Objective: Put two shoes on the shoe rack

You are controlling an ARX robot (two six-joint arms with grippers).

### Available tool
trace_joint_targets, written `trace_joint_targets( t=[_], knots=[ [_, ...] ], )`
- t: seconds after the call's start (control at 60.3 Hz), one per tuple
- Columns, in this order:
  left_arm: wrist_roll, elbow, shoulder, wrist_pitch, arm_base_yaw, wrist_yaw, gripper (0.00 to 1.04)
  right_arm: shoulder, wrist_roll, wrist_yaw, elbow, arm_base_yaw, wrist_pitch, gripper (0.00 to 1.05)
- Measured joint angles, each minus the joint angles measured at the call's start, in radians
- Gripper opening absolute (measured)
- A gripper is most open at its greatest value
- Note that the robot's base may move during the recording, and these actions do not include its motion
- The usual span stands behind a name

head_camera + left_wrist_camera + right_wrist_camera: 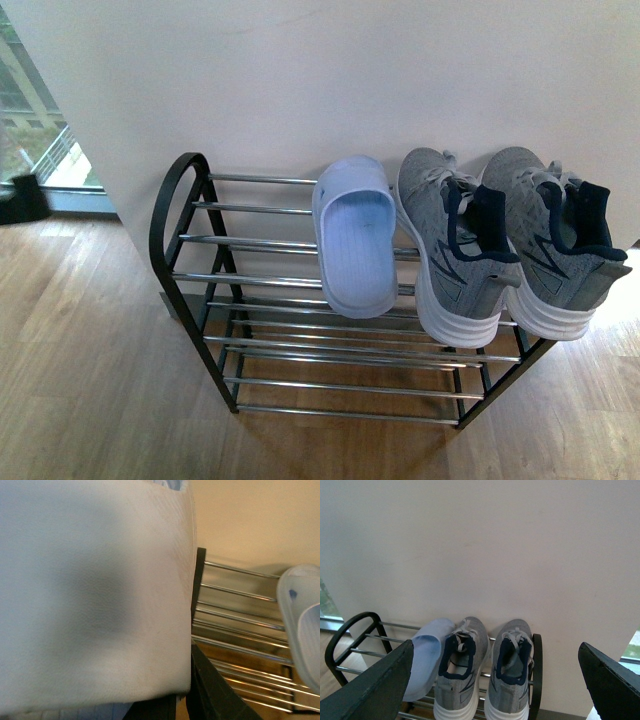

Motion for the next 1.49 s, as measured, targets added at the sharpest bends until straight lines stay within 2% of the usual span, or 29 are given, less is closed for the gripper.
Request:
trace_joint_targets(
  t=[0.166, 0.315, 0.664, 1.029, 1.394, 1.427, 1.493],
  knots=[
    [-0.046, 0.283, 0.377, -0.031, 0.009, 0.174, 0.02, 0.0, 0.0, 0.0, 0.0, 0.0, 0.0, 0.95],
    [-0.044, 0.476, 0.572, -0.076, 0.0, 0.268, 0.02, 0.0, 0.0, 0.0, 0.0, 0.0, 0.0, 0.95],
    [-0.058, 0.811, 0.839, -0.142, -0.05, 0.389, 0.02, 0.0, 0.0, 0.0, 0.0, 0.0, 0.0, 0.95],
    [-0.096, 1.018, 1.006, -0.245, -0.077, 0.385, 0.02, 0.0, 0.0, 0.0, 0.0, 0.0, 0.0, 0.95],
    [-0.111, 1.092, 1.065, -0.299, -0.074, 0.368, 0.02, 0.0, 0.0, 0.0, 0.0, 0.0, 0.0, 0.95],
    [-0.113, 1.092, 1.066, -0.299, -0.074, 0.368, 0.04, 0.0, 0.0, 0.0, 0.0, 0.0, 0.0, 0.95],
    [-0.114, 1.092, 1.066, -0.298, -0.074, 0.368, 0.14, 0.0, 0.0, 0.0, 0.0, 0.0, 0.0, 0.95]
  ],
)
